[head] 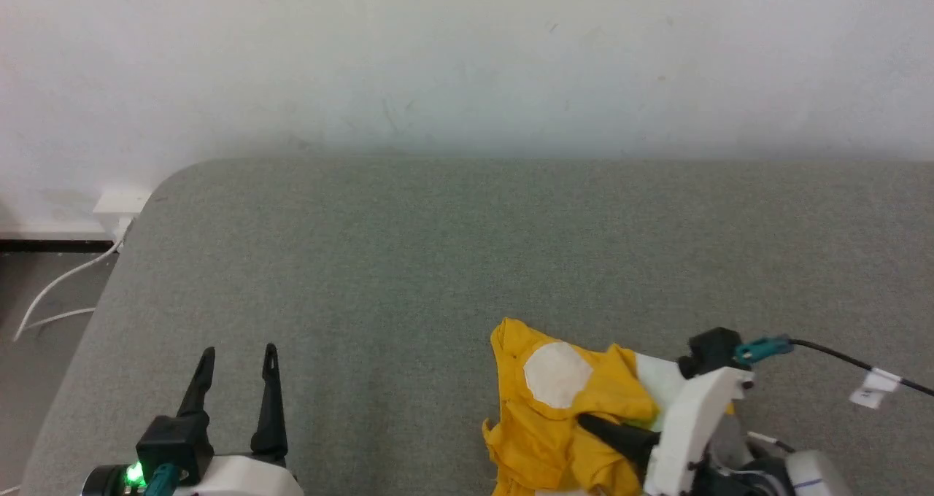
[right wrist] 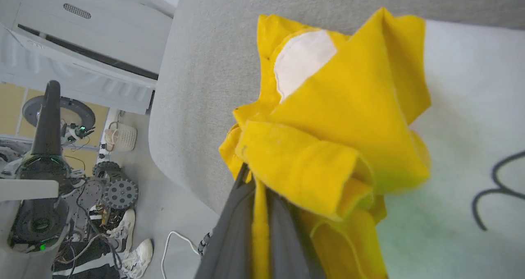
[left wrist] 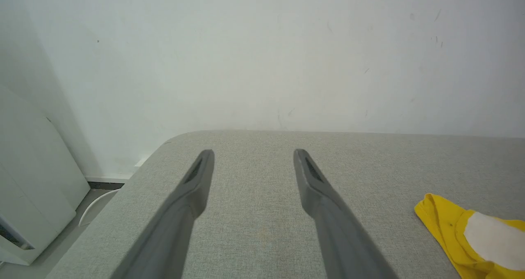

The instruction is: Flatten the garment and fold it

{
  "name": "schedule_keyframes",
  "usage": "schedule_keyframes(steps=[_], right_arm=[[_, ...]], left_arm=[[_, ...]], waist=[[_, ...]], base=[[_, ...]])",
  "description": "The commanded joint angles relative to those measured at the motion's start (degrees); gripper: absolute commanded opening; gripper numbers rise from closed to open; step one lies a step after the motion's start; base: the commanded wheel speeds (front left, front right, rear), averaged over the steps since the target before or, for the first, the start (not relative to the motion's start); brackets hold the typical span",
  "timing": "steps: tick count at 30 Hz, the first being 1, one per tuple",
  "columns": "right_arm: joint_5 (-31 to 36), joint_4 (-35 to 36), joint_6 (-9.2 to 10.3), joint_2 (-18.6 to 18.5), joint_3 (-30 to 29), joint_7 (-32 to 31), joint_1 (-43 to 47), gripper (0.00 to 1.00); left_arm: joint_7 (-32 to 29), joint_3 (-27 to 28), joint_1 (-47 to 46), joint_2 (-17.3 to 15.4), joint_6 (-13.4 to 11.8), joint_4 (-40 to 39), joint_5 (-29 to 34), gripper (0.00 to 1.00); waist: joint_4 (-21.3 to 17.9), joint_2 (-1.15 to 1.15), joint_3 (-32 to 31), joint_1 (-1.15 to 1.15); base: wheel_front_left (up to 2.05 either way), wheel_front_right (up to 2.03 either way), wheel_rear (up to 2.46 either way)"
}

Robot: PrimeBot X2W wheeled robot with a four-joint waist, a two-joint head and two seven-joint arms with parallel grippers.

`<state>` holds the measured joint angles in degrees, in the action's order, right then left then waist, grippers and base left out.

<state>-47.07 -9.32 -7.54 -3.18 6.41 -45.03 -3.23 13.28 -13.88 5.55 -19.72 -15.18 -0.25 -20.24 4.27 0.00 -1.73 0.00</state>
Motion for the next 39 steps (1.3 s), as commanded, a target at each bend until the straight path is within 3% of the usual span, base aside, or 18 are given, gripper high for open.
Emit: schedule_keyframes(steps=[1, 6, 8, 9, 15, 20, 24, 28, 33, 39], right_arm=[[-0.4, -0.4, 0.05, 0.3, 0.7, 0.8, -1.0, 0.0], [-4.3, -6.4, 0.05, 0.3, 11.1, 8.2, -4.6, 0.0], [-2.2, -9.4, 0.05, 0.3, 13.9, 11.4, -5.9, 0.6], [-1.7, -10.7, 0.05, 0.3, 15.2, 12.8, -6.5, 1.0], [3.0, -12.3, 0.05, -1.0, 22.6, 21.2, -10.3, 1.0], [11.9, -7.2, 0.05, -7.5, 28.8, 28.6, -12.4, 1.0], [16.4, -1.8, 0.05, -10.9, 27.9, 33.5, -10.4, 1.0], [19.6, 3.5, 0.05, -12.0, 20.9, 38.3, -6.2, 1.0], [23.8, 7.2, 0.05, -11.0, 5.0, 42.8, 0.5, 1.0], [26.0, 10.0, 0.05, -8.9, -11.2, 41.7, 5.9, 1.0]], left_arm=[[-0.1, -0.1, -0.9, 0.2, 0.2, 0.2, -0.1, 1.0], [-0.1, -0.6, -1.8, 0.4, 0.5, 1.3, -0.2, 1.0], [0.0, -0.8, -2.0, 0.5, 0.5, 1.6, -0.3, 1.0], [0.0, -0.8, -2.1, 0.6, 0.5, 1.8, -0.4, 1.0], [0.3, -0.8, -2.2, 0.9, 0.5, 2.7, -0.8, 1.0], [0.5, -0.4, -1.9, 1.3, 0.2, 3.3, -1.4, 1.0], [0.8, 0.0, -1.6, 1.6, 0.2, 3.5, -1.9, 1.0], [1.1, 0.5, -1.2, 1.9, 0.1, 3.6, -2.3, 1.0], [1.3, 0.9, -1.3, 2.4, 0.2, 3.5, -2.5, 1.0], [1.5, 1.8, -1.5, 2.7, 0.4, 3.6, -2.7, 1.0]], waist=[[0.4, 0.0, 0.3, 0.0], [1.2, 0.0, 1.0, 0.0], [1.2, 0.0, 1.1, 0.0], [1.2, 0.0, 1.3, 0.0], [0.4, 0.0, 1.7, 0.0], [-1.1, 0.0, 1.4, 0.0], [-2.3, 0.0, 1.2, 0.0], [-3.6, 0.0, 1.2, 0.0], [-4.6, 0.0, 1.8, 0.0], [-5.7, 0.0, 2.6, 0.0]], base=[[0.0, 0.0, 0.0], [0.0, 0.0, 0.0], [0.0, 0.0, 0.0], [0.0, 0.0, 0.0], [0.0, 0.0, 0.0], [0.0, 0.0, 0.0], [0.0, 0.0, 0.0], [0.0, 0.0, 0.0], [0.0, 0.0, 0.0], [0.0, 0.0, 0.0]])
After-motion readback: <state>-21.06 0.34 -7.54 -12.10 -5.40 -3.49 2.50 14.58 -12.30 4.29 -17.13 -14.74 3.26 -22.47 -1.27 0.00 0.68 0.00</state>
